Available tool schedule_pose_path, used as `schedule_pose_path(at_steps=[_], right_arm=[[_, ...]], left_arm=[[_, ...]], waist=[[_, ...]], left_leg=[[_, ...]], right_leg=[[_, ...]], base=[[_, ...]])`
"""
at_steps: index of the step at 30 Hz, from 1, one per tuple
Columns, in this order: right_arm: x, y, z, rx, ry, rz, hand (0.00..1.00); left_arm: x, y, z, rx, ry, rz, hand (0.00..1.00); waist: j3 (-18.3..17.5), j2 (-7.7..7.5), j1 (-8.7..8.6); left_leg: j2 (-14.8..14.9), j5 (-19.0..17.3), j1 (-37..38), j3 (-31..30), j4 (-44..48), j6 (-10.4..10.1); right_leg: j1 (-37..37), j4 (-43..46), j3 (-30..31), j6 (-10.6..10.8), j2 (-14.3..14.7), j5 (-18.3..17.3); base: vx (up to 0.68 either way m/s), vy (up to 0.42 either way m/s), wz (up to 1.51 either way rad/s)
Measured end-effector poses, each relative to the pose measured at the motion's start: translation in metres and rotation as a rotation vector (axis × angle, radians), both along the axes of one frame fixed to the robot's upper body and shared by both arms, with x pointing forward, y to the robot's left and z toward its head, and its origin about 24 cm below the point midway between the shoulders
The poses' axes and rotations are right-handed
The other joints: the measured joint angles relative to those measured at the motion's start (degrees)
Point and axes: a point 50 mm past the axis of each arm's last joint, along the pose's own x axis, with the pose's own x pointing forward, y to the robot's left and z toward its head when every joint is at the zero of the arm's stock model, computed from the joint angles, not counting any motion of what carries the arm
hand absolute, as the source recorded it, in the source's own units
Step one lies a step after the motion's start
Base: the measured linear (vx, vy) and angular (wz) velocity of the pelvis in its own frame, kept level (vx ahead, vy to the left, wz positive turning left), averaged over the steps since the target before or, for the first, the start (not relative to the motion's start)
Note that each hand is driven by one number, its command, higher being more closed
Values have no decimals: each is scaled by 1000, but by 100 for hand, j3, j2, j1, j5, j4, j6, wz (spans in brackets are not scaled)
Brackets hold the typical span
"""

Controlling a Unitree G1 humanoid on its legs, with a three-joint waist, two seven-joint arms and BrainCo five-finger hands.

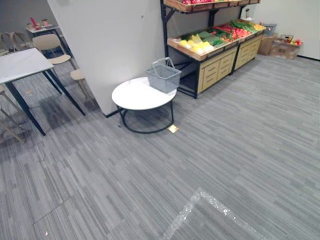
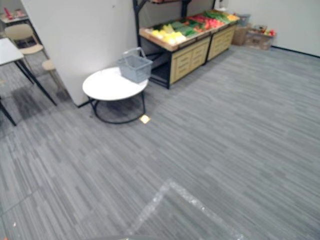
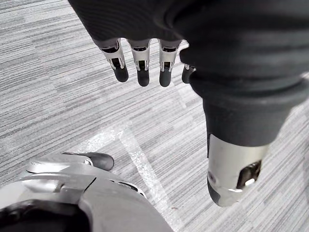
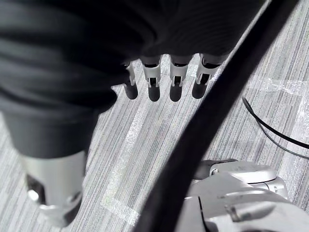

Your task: Pick vegetable in the basket

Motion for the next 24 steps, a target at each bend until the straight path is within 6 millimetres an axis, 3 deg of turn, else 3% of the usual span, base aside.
schedule_pose_path(at_steps=[7,24], right_arm=[[6,2,0,3,-16,3,0],[7,2,0,-16,-16,16,0]], left_arm=[[2,1,0,-9,-14,21,0],[5,3,1,18,-22,13,0]], waist=[[98,-50,9],[145,-94,26]], left_leg=[[22,-68,131,145,-18,-107],[151,-70,136,288,-82,-103]], right_leg=[[107,-76,85,11,31,5],[55,-103,176,9,172,4]], base=[[5,-18,-8],[-31,-45,-4]])
